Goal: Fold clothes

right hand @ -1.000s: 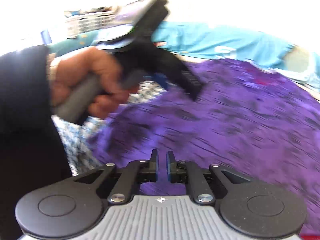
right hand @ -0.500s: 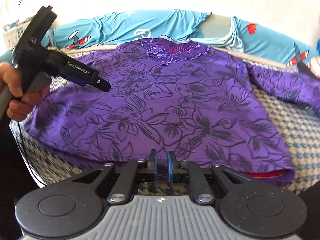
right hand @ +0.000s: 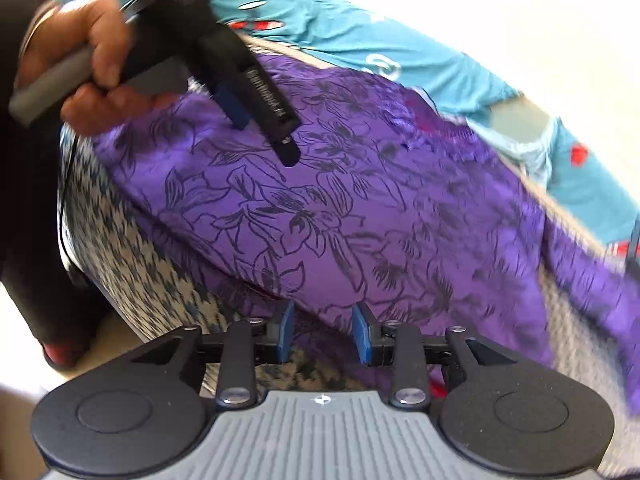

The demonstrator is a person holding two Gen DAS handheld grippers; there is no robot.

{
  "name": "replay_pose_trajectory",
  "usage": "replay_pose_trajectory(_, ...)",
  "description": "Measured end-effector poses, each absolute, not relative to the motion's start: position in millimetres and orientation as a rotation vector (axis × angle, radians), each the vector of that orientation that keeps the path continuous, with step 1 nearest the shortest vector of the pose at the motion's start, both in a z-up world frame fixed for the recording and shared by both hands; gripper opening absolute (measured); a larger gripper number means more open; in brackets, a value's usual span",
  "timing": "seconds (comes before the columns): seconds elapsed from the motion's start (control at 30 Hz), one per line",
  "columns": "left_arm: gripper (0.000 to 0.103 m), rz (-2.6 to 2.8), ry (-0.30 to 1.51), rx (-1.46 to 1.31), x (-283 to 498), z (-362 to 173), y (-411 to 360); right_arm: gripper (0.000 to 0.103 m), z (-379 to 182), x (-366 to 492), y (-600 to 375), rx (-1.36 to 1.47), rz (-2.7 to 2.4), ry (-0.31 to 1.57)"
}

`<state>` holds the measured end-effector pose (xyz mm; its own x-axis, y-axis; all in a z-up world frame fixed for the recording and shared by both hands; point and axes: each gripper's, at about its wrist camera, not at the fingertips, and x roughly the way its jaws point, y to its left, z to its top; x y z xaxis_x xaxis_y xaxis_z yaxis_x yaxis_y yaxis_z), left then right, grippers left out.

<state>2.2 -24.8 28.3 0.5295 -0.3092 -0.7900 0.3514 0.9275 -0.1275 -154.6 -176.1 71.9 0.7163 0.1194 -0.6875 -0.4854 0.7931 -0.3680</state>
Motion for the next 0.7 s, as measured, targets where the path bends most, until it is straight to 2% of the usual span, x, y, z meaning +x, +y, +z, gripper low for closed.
replay_pose_trajectory(0.2, 0.082, -0.39, 0.94, 0.044, 2, 28, -24, 0.033, 62, -142, -172, -0.65, 0.378, 0.686)
replay_pose_trajectory(0.23, 0.082, -0.389, 0.94, 0.044, 2, 28, -24, 0.029, 63, -140, -173, -0.623, 0.382, 0.694)
replay_pose_trajectory(0.27, 0.082, -0.389, 0.94, 0.043, 2, 28, -24, 0.018, 63, -138, -175, -0.598, 0.388, 0.703)
replay_pose_trajectory(0.4, 0.083, -0.388, 0.94, 0.045, 2, 28, -25, 0.004, 64, -138, -177, -0.566, 0.39, 0.707)
replay_pose_trajectory(0.7, 0.084, -0.384, 0.936, 0.044, 3, 28, -26, 0.004, 76, -151, -175, -0.432, 0.464, 0.746)
